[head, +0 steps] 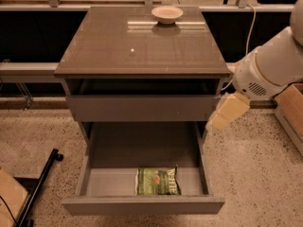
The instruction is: Pick green jalapeno chip bag from middle drawer and place on counter
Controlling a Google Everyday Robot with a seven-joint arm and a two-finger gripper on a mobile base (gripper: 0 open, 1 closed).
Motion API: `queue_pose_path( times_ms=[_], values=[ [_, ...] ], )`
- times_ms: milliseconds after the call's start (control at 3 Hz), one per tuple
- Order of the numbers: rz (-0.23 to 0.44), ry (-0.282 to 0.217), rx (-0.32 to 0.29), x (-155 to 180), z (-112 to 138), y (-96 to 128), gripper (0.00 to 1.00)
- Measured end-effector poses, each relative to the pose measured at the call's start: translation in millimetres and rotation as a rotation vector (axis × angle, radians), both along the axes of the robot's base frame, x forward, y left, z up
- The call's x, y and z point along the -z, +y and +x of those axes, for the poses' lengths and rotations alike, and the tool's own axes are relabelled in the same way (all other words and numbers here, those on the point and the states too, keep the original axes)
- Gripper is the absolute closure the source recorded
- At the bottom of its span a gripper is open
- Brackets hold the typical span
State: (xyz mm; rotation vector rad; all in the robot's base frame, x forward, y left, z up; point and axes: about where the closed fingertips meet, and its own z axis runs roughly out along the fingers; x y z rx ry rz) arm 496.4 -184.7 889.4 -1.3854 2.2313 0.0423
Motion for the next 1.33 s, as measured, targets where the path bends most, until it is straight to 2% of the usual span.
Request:
queue_pose_path(
  times_ms=[333,667,1000,1333],
  values=[
    [0.005,0.029,0.045,39,22,22,0.0],
    [-0.016,0.11,0.116,91,35,32,0.0],
    [-0.036,0.194,0.218,145,39,39,0.0],
    [-0.012,0.206,0.281,142,38,39,0.0]
  ],
)
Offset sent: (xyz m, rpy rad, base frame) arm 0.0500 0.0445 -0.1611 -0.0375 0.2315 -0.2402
